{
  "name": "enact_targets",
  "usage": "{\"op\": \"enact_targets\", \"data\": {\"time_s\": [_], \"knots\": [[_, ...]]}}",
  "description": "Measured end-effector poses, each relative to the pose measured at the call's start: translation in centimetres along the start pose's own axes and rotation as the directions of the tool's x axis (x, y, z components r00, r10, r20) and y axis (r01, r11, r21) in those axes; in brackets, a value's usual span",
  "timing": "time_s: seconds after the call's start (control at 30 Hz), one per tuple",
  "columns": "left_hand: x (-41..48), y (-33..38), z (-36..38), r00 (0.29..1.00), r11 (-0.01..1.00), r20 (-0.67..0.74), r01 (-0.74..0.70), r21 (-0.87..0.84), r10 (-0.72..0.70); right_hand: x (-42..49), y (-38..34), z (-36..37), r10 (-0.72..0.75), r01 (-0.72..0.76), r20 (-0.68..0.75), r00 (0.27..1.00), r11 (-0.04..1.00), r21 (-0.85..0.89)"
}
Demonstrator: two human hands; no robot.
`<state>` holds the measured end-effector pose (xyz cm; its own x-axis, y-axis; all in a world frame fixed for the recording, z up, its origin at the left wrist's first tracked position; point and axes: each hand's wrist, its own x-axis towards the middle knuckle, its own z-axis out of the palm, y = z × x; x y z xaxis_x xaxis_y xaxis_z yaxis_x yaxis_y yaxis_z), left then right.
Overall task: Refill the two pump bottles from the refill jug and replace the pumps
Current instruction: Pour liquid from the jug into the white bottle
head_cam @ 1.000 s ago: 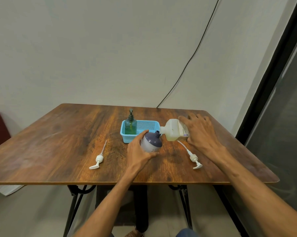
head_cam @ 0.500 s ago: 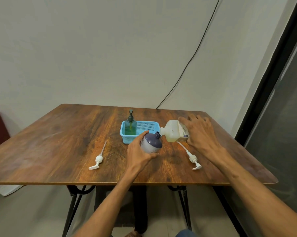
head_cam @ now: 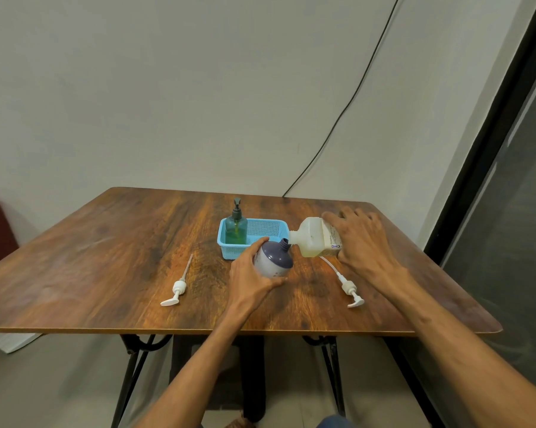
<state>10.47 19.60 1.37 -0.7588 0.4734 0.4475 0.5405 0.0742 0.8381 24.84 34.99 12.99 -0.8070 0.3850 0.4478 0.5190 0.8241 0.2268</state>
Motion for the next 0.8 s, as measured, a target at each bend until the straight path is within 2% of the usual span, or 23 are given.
{"op": "enact_targets", "data": {"time_s": [0.8], "knots": [[0.03, -0.35, 0.17, 1.000, 1.000, 0.010, -0.008, -0.005, 0.008, -0.18, -0.04, -0.48, 0.001, -0.001, 0.031, 1.000, 1.000, -0.013]]}}
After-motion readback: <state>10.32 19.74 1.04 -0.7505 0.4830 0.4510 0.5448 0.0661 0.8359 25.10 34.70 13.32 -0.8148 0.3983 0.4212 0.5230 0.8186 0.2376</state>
